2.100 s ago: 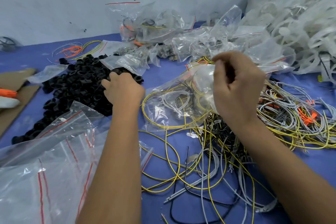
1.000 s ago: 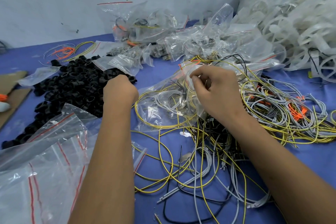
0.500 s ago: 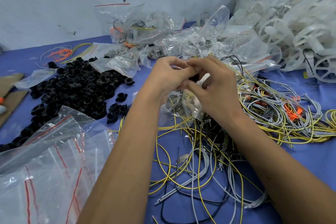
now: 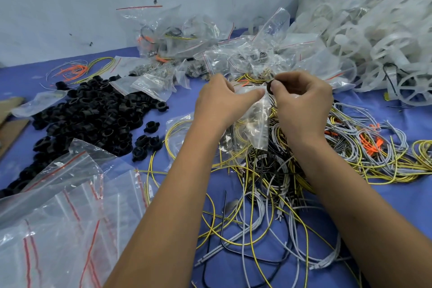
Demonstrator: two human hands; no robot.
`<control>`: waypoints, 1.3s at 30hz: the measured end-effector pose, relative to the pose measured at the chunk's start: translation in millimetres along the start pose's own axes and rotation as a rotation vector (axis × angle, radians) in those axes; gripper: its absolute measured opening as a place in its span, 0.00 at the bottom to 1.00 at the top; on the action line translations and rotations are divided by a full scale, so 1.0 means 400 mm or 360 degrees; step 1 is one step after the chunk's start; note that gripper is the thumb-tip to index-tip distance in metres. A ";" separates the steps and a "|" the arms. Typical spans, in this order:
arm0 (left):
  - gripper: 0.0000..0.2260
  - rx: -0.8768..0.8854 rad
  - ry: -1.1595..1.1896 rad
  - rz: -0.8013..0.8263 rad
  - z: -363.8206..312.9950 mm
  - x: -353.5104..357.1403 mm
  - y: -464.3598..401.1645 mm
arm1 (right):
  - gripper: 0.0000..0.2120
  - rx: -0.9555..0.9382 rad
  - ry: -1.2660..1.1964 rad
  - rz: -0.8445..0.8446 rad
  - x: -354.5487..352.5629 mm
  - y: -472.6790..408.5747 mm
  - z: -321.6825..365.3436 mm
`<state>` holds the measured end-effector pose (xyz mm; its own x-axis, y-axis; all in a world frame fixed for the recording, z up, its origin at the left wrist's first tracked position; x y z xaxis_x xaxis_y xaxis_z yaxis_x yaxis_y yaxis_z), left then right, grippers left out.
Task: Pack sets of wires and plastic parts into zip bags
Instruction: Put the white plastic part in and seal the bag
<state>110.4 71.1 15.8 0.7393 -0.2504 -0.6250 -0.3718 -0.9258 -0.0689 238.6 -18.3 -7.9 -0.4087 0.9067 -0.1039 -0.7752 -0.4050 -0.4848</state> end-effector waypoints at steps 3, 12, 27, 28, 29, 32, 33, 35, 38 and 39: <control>0.31 0.0058 -0.0203 0.0128 -0.019 0.010 0.010 | 0.05 0.0098 0.0040 -0.0009 -0.001 -0.005 -0.008; 0.01 0.0030 0.0040 -0.0151 -0.011 -0.017 0.004 | 0.04 0.0101 -0.0142 0.0213 0.005 0.000 0.010; 0.10 0.0202 0.0321 0.0359 -0.077 -0.064 0.031 | 0.11 -0.0107 -0.0279 0.1025 0.043 0.048 0.021; 0.10 0.0217 0.0361 0.0400 -0.082 -0.066 0.036 | 0.10 -0.0070 -0.0311 0.1020 0.041 0.045 0.021; 0.11 0.0231 0.0393 0.0431 -0.087 -0.066 0.040 | 0.09 -0.0019 -0.0346 0.1023 0.040 0.044 0.022; 0.11 0.0203 0.0461 0.0483 -0.087 -0.068 0.047 | 0.08 0.0206 -0.0689 0.1200 0.042 0.052 0.026; 0.11 0.0196 0.0479 0.0491 -0.085 -0.070 0.046 | 0.05 0.0267 -0.0787 0.1288 0.043 0.055 0.025; 0.09 0.0214 0.0503 0.0500 -0.085 -0.077 0.046 | 0.06 0.0305 -0.0756 0.1451 0.042 0.058 0.024; 0.09 0.0196 0.0629 0.0514 -0.082 -0.093 0.043 | 0.06 0.0170 -0.0503 0.1652 0.050 0.066 0.025; 0.08 0.0189 0.0676 0.0524 -0.080 -0.097 0.043 | 0.06 0.0146 -0.0457 0.1675 0.055 0.072 0.027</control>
<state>93.3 56.0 63.7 0.7255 -0.6366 -0.2615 -0.6645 -0.7469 -0.0254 201.9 -11.2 -14.9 -0.9753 0.0451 -0.2163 0.0000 -0.9790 -0.2038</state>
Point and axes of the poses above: each hand's wrist, its own y-axis away from the middle knuckle, its own x-axis out of the palm, z = x × y, the point moved 2 cm from there along -y, towards the middle knuckle, and after that the axes turned 2 degrees about -x, right-handed, at the moved point
